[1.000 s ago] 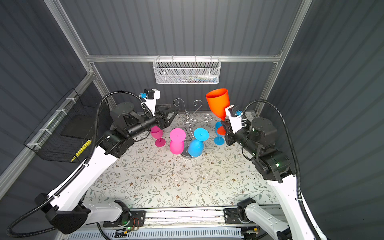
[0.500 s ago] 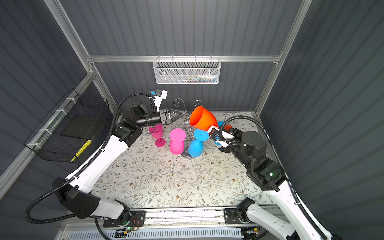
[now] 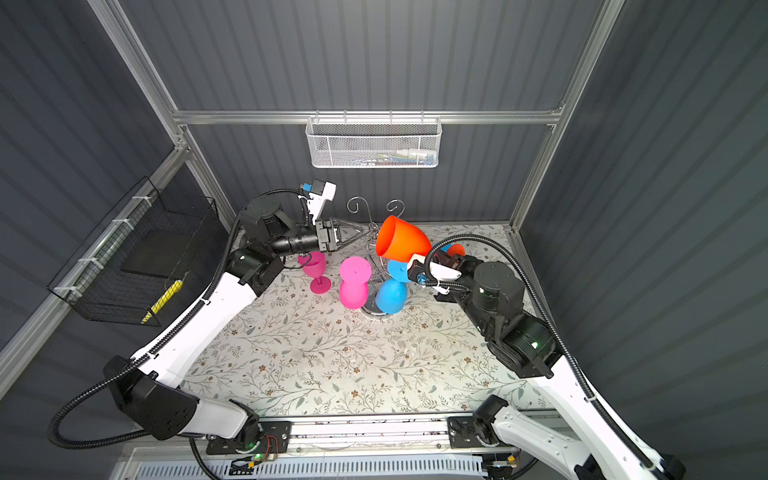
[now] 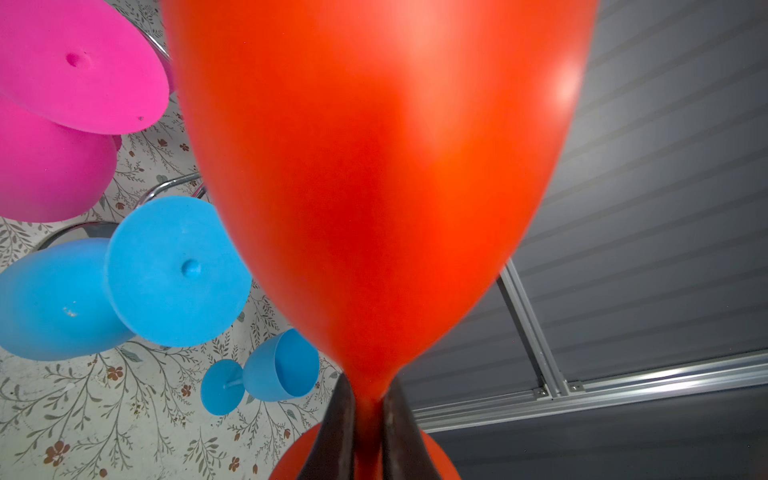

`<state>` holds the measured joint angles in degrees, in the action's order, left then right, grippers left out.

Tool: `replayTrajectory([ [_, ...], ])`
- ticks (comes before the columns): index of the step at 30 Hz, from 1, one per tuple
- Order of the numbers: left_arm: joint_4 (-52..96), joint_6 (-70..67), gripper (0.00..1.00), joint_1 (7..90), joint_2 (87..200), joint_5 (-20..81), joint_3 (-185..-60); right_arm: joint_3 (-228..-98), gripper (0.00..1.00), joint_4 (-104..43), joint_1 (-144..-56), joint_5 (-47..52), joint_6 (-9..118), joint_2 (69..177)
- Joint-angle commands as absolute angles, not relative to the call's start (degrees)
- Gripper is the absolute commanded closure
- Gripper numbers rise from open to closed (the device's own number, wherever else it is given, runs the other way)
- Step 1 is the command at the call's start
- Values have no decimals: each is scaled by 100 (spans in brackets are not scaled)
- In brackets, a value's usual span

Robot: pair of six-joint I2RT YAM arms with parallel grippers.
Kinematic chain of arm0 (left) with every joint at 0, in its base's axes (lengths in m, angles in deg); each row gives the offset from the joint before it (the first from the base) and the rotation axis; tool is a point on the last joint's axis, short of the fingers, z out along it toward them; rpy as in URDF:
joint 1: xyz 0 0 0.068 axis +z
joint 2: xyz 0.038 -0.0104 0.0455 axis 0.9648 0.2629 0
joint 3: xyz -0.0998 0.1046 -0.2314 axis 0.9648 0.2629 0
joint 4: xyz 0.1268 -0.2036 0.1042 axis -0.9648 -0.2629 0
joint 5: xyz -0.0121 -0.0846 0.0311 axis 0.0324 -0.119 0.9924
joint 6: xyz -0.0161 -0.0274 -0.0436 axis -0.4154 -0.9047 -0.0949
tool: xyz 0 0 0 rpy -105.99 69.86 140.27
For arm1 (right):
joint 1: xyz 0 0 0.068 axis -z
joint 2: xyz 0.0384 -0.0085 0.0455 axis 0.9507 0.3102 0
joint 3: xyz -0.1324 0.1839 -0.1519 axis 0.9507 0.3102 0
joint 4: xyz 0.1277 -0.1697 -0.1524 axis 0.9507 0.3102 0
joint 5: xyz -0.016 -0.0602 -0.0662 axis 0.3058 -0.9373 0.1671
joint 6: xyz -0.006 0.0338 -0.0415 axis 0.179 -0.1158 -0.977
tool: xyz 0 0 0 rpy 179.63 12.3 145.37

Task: Take the wine glass off the wine glass rack
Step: 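Close the left gripper on the orange glass bowl rim while the right holds the stem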

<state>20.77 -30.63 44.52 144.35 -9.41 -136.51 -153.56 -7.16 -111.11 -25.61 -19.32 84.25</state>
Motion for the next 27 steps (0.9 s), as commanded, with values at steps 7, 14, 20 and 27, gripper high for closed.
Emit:
replayTrajectory([
  [7,2285,-3139,36,4373,14394,-1325,-13382,-15369,100,-906,-11420,-3116,-2274,8514],
  [14,2220,-3033,46,4207,14477,-1335,-13398,-15365,100,-870,-11620,-3347,-2419,8574],
  [20,2002,-2885,52,4102,14537,-1267,-13474,-15361,100,-897,-11784,-3563,-2565,8616],
  [27,1838,-2791,69,4005,14515,-1054,-13432,-15359,100,-921,-11947,-3778,-2695,8610],
])
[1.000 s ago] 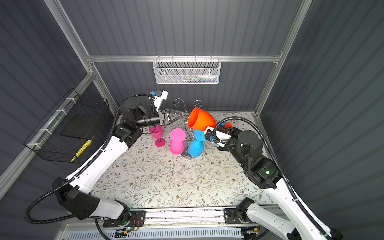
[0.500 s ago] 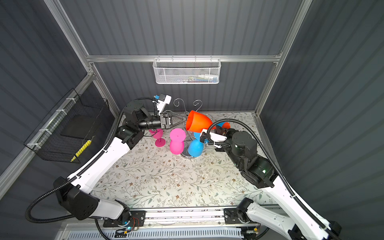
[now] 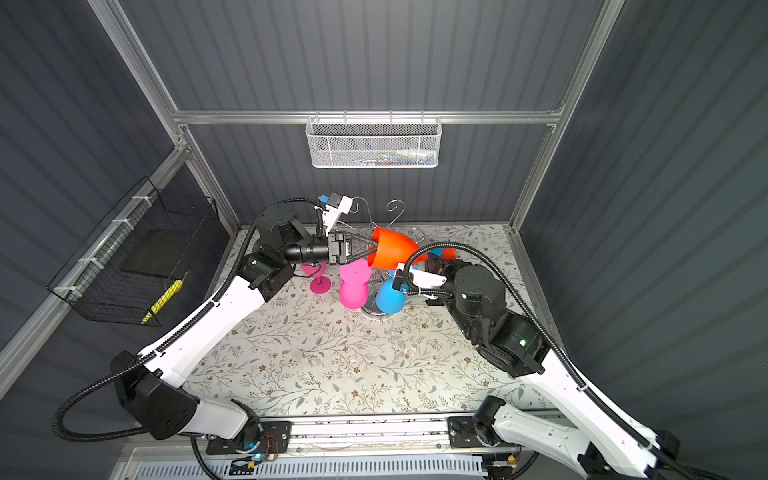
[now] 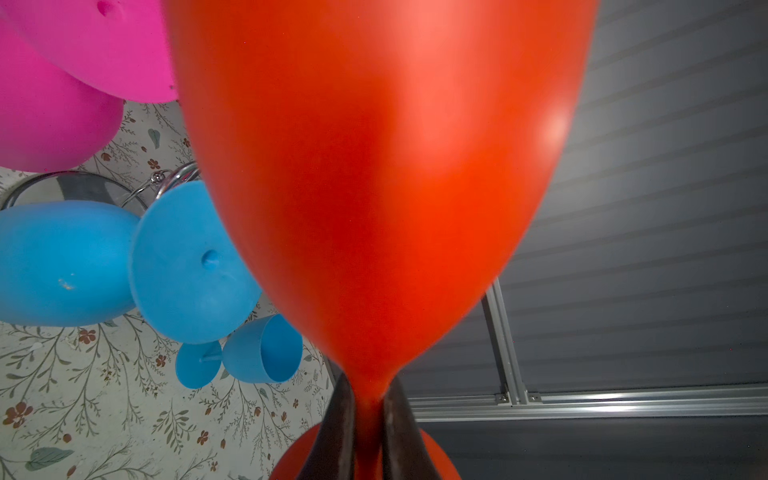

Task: Take the wine glass off the wine glass rack
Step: 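Close the left gripper on the orange glass bowl rim while the right holds the stem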

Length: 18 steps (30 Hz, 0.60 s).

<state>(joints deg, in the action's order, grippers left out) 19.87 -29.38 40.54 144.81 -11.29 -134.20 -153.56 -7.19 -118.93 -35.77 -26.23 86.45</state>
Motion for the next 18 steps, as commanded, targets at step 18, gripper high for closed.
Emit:
replayTrajectory([
  [18,1795,-2786,100,4004,14434,-672,-13334,-15307,100,-1027,-12203,-4146,-2801,8619],
])
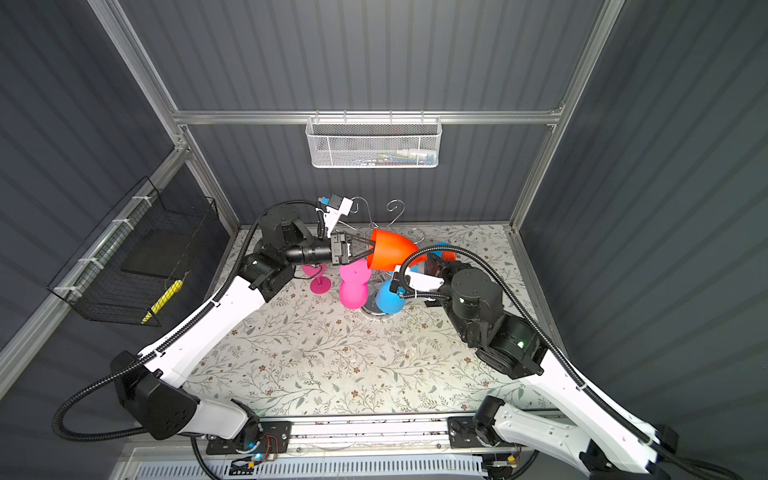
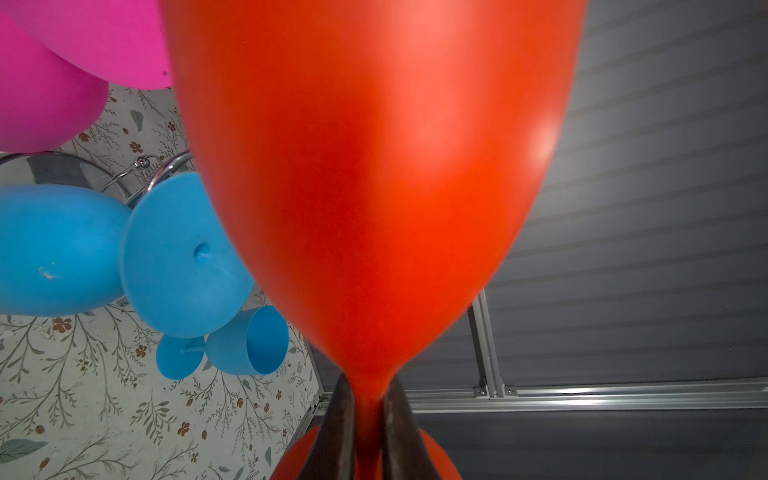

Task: Take the wine glass off the wine glass rack
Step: 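Close the left gripper on the orange glass bowl rim while the right holds the stem, then lift the orange glass away with the left gripper while the right gripper opens and withdraws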

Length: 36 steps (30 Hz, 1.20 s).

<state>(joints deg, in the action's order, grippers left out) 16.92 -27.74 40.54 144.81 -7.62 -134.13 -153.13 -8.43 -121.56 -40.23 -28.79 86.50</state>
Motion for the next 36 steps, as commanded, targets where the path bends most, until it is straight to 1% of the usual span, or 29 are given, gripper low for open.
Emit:
replayTrajectory([
  [1,1861,-2812,100,4004,14419,-650,-13313,-15321,100,-1028,-12212,-4164,-2776,8620],
  [2,1910,-2835,100,4009,14405,-630,-13303,-15325,98,-1019,-12213,-4165,-2770,8619],
  [3,1959,-2857,100,4004,14401,-606,-13294,-15321,93,-1028,-12220,-4173,-2787,8611],
  [4,1998,-2878,100,4004,14396,-578,-13285,-15311,86,-1045,-12220,-4195,-2804,8611],
  [5,2037,-2899,100,4004,14387,-554,-13285,-15287,82,-1083,-12220,-4209,-2832,8610],
  [6,2057,-2908,100,4004,14392,-524,-13285,-15271,73,-1117,-12223,-4219,-2864,8603],
  [7,2078,-2922,100,4009,14390,-491,-13293,-15244,56,-1183,-12229,-4244,-2898,8601],
  [8,2095,-2933,100,4013,14390,-458,-13293,-15206,40,-1243,-12230,-4262,-2940,8586],
  [9,2112,-2943,100,4011,14382,-416,-13291,-15153,4,-1321,-12229,-4270,-2981,8575],
  [10,2115,-2950,100,4013,14382,-370,-13293,-15122,1,-1368,-12231,-4275,-2993,8566],
  [15,2134,-2938,100,4091,14343,-166,-13335,-15091,1,-1426,-12230,-4291,-2870,8525],
  [18,2193,-2941,100,4145,14256,119,-13293,-15075,1,-1554,-12247,-4230,-2724,8421],
  [21,2275,-2889,100,4180,13987,831,-13214,-15024,1,-1819,-12273,-4093,-2500,8219],
  [25,2894,-2631,100,4180,13474,1815,-12674,-14966,1,-2108,-12273,-3838,-2170,7942],
  [27,3133,-2336,100,4180,13251,2033,-12566,-14928,1,-2217,-12273,-3793,-2107,7838],
  [28,3137,-2094,100,4180,13135,2305,-12547,-14916,1,-2232,-12273,-3794,-2084,7805],
  [36,2288,-27,100,4180,12287,3658,-12800,-14787,1,-2250,-12273,-3919,-1828,7613],
])
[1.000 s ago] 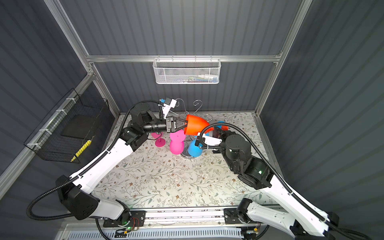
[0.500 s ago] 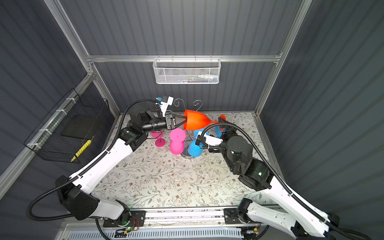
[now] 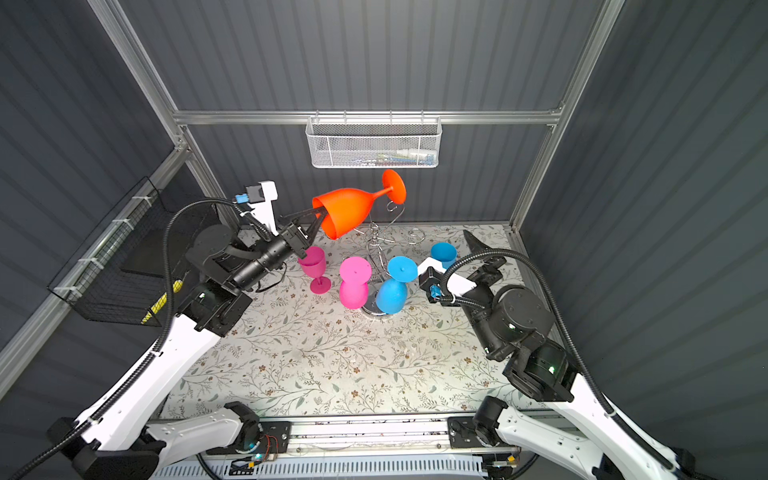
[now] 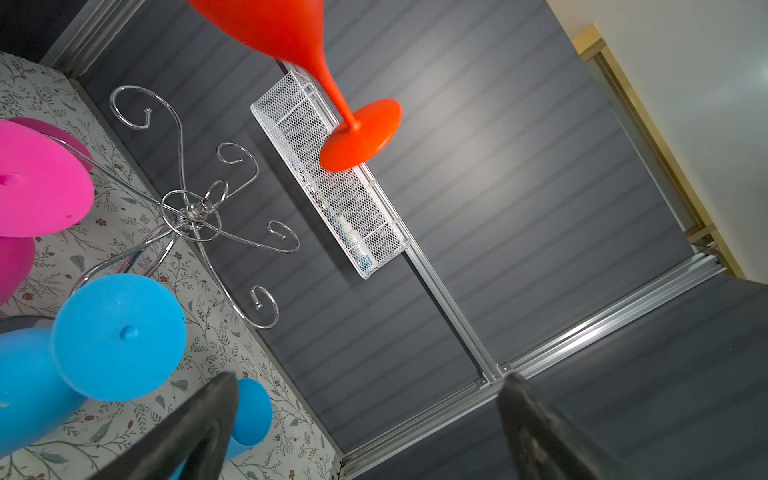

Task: Take the wine glass off the wine glass rack
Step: 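Lift the orange glass away with the left gripper while the right gripper opens and withdraws, then lower the orange glass upright onto the table beside the pink glass with the left gripper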

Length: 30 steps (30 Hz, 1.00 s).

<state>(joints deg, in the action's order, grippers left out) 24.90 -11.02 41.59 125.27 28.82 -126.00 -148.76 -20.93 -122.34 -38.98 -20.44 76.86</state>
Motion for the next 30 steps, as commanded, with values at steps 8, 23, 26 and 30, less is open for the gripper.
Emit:
replayTrajectory([
  [8,983,1909,100,4180,11705,5688,-13109,-14736,1,-2209,-12273,-3925,-1668,7608],
  [23,-906,3962,100,4180,11936,9219,-13009,-14736,1,-2119,-12273,-3896,-1517,7748],
  [26,-1790,3718,100,4181,12287,9470,-13260,-14724,1,-2128,-12273,-3885,-1508,7778],
  [30,-2981,3265,100,4180,12801,9446,-13363,-14722,1,-2121,-12273,-3866,-1504,7801],
])
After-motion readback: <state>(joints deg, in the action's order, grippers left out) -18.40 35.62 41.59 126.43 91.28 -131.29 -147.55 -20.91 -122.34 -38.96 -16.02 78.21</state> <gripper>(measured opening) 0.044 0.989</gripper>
